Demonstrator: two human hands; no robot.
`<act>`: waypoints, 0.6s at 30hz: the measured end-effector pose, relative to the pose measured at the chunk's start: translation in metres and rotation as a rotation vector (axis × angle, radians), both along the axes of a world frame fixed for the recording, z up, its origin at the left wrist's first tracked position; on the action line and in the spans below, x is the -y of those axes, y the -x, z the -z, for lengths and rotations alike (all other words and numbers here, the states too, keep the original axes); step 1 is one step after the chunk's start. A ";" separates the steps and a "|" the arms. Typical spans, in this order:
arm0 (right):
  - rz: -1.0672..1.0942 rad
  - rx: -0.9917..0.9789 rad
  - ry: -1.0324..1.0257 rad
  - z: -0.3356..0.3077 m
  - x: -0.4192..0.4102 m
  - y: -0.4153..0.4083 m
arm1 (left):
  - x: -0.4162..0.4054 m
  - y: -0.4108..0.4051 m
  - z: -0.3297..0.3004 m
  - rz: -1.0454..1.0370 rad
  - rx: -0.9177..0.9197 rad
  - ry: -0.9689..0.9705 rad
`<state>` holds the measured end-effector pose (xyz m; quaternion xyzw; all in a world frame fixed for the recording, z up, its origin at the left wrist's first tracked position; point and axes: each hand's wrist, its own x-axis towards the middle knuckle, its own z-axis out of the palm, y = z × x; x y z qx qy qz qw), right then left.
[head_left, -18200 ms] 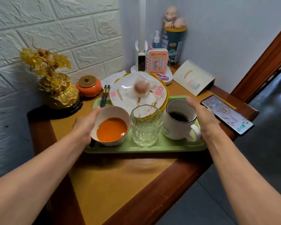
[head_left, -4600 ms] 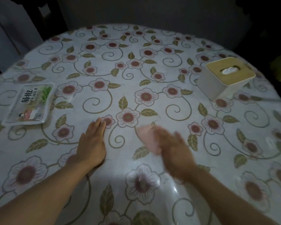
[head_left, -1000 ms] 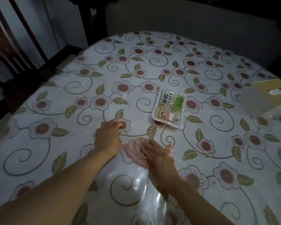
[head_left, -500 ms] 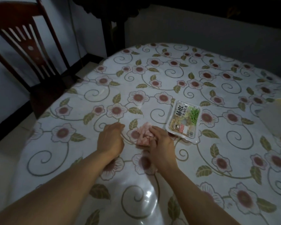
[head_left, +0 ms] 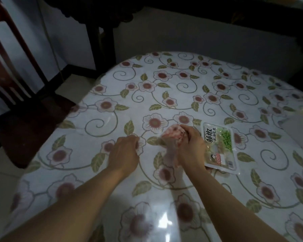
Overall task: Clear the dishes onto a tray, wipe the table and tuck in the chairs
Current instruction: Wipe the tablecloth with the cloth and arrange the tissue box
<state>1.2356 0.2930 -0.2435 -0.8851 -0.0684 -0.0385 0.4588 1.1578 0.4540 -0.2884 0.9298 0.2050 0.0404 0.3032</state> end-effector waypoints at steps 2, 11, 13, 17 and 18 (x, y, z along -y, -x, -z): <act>0.090 -0.026 -0.016 0.005 -0.011 -0.016 | -0.011 -0.007 0.006 0.038 0.025 -0.021; -0.268 0.014 0.413 0.057 -0.049 -0.098 | -0.043 -0.061 0.033 0.172 -0.052 -0.226; -0.330 0.097 0.445 0.066 -0.048 -0.098 | -0.043 -0.060 0.038 0.190 -0.053 -0.256; -0.254 0.073 0.314 0.063 -0.049 -0.090 | -0.041 -0.059 0.043 0.186 -0.050 -0.295; -0.294 0.039 0.285 0.060 -0.050 -0.082 | -0.040 -0.060 0.042 0.176 -0.052 -0.286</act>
